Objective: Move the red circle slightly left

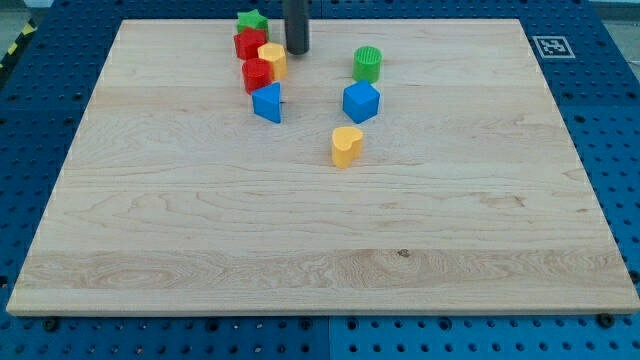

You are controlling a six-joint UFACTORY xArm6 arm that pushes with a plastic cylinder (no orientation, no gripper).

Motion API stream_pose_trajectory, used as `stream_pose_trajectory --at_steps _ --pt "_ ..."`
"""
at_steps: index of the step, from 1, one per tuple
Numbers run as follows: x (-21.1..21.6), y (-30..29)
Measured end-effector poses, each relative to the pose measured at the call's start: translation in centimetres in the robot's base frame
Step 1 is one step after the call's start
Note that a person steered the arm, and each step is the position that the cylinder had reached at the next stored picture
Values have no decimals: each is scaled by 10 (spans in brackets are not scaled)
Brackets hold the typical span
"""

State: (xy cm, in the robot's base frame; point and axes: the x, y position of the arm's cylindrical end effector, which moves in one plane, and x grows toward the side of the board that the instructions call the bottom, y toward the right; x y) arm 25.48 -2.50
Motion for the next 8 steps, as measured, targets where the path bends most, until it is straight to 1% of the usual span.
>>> stream_pose_trajectory --at_steps 1,2,4,5,8 --pt "13 6" --pt "44 6" --pt "56 6" --pt "70 4" --pt "73 2"
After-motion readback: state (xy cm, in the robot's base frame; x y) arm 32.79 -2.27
